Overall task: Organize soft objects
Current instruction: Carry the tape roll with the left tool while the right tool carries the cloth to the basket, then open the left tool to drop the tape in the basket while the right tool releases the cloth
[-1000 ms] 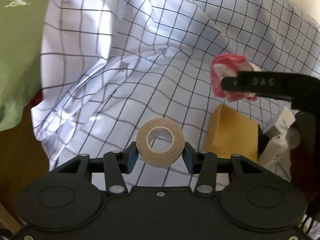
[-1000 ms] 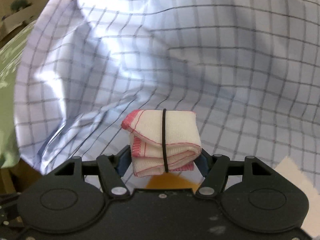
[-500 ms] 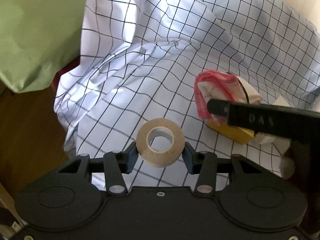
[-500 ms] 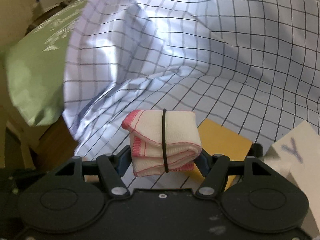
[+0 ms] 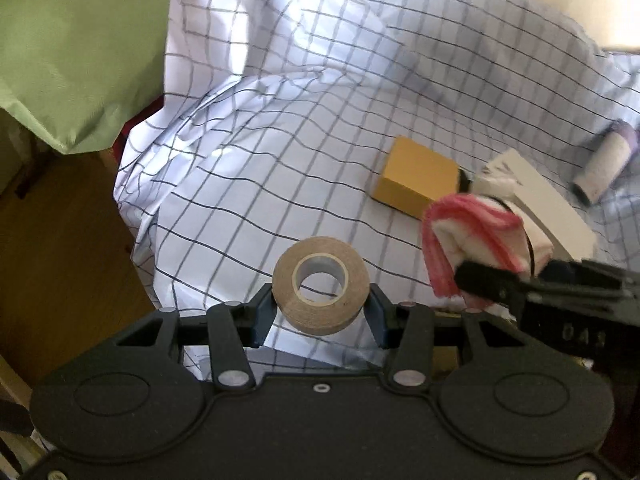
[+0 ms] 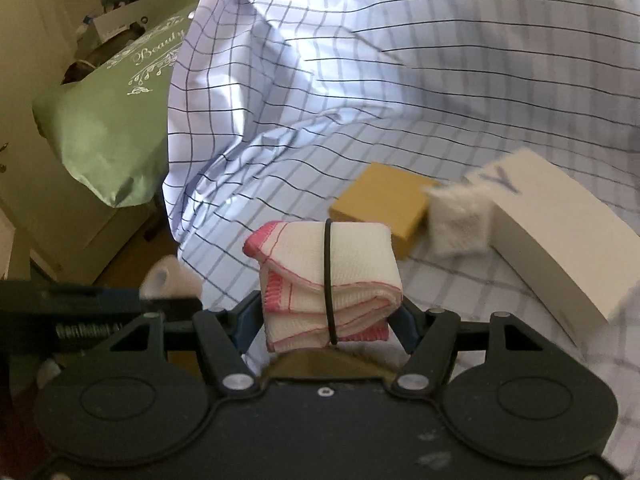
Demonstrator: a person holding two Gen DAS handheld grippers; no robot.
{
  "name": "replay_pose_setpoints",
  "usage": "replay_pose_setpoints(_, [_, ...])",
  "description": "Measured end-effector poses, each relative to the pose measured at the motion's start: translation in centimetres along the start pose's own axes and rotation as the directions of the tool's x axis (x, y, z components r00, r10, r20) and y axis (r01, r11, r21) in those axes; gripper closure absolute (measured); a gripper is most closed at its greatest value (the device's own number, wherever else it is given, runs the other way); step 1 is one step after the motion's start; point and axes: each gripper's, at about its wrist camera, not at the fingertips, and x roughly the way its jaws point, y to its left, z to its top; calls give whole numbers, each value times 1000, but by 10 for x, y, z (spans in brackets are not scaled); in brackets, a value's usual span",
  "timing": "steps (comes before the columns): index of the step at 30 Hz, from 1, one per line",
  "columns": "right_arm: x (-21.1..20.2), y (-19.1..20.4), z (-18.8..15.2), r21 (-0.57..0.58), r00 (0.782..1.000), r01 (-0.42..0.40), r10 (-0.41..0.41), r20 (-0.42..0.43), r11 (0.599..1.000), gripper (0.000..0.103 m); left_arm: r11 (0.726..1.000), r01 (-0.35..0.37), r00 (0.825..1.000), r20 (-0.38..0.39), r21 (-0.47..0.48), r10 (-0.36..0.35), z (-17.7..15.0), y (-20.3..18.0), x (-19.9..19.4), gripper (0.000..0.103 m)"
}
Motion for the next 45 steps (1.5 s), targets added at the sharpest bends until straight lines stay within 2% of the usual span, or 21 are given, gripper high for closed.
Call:
replay_pose_setpoints(6, [-43, -16, -40, 89, 995, 88, -92, 39, 992, 36, 995, 69, 998, 9, 76, -70, -11, -26, -19, 56])
replay_pose_setpoints(13, [-89, -46, -73, 271, 976, 172, -202, 85, 947, 36, 976, 149, 989, -17, 160, -149, -23, -58, -23, 56])
replay_pose_setpoints(20, [-121, -43, -91, 273, 945, 253, -298, 137, 928, 36, 960, 192, 981, -63, 204, -183, -40, -80, -17, 56])
replay_pose_setpoints(25, [-131, -39, -98, 267, 944, 245, -291, 152, 932, 39, 961, 190, 981, -82, 200, -177, -48, -84, -10, 56])
replay_pose_setpoints(26, [-132, -38, -100, 267, 948, 233, -280, 152, 935, 42, 963, 183, 982, -83, 197, -170, -48, -83, -9, 54])
replay_pose_setpoints(30, [-125, -32, -103, 247, 953, 231, -270, 137, 941, 43, 968, 170, 985, -74, 184, -159, -49, -80, -8, 41])
replay_pose_setpoints(35, [-119, -34, -104, 260, 958, 234, -268, 104, 937, 43, 972, 159, 987, -65, 173, -149, -46, -75, -8, 40])
replay_pose_setpoints(45, [-113, -38, -104, 280, 954, 261, -291, 72, 924, 43, 973, 167, 984, -80, 157, -156, -48, -69, -4, 39])
